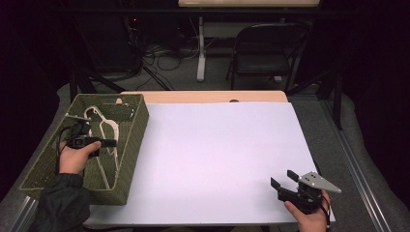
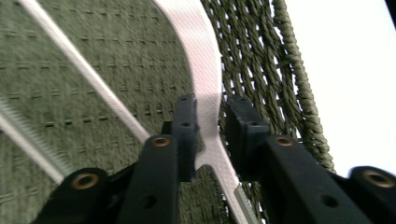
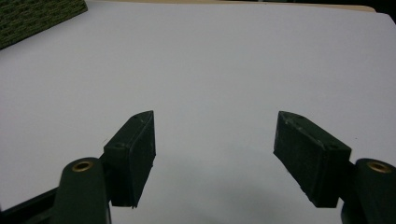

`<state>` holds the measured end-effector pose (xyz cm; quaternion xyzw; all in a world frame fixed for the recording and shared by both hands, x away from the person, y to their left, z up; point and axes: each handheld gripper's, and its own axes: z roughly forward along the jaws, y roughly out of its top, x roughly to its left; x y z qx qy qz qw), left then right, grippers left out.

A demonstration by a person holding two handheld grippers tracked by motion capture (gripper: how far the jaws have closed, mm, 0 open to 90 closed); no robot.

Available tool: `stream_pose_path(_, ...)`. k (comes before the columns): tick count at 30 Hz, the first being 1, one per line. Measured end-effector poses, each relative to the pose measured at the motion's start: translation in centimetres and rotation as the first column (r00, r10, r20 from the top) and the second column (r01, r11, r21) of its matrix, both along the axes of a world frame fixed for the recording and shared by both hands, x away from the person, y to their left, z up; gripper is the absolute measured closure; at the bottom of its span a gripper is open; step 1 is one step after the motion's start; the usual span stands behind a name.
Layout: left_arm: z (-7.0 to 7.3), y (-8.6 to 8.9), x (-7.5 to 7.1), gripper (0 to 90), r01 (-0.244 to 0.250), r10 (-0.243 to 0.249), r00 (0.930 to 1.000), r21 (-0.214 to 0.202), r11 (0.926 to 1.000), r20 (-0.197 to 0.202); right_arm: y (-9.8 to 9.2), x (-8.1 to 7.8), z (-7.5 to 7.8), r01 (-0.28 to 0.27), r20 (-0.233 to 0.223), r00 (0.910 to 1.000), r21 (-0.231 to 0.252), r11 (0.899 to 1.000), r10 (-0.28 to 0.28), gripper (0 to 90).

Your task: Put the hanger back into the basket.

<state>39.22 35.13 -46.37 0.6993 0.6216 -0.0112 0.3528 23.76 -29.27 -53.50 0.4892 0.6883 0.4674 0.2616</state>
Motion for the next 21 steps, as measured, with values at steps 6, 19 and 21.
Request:
stream_pose_path(6,0.9,-0.1,-0.5,61.8,-0.006,0.004,0.9994,0.049,0.9988,0.036,0.0,0.0,0.1,-0.006,-0.014,0.9999,-0.011,1.000,0.006,29.1)
stream_pose_path(19,2.8,-1.2,-2.3,48.7,0.024,-0.042,0.9911,0.143,0.9894,0.126,0.1,0.0,0.1,-0.004,-0.013,0.9999,-0.007,1.000,0.004,29.1)
stream_pose_path(21,3.2,-1.6,-2.9,47.4,0.030,-0.055,0.9863,0.158,0.9871,0.156,0.1,0.0,0.1,-0.003,-0.013,0.9999,-0.009,1.000,0.003,29.1)
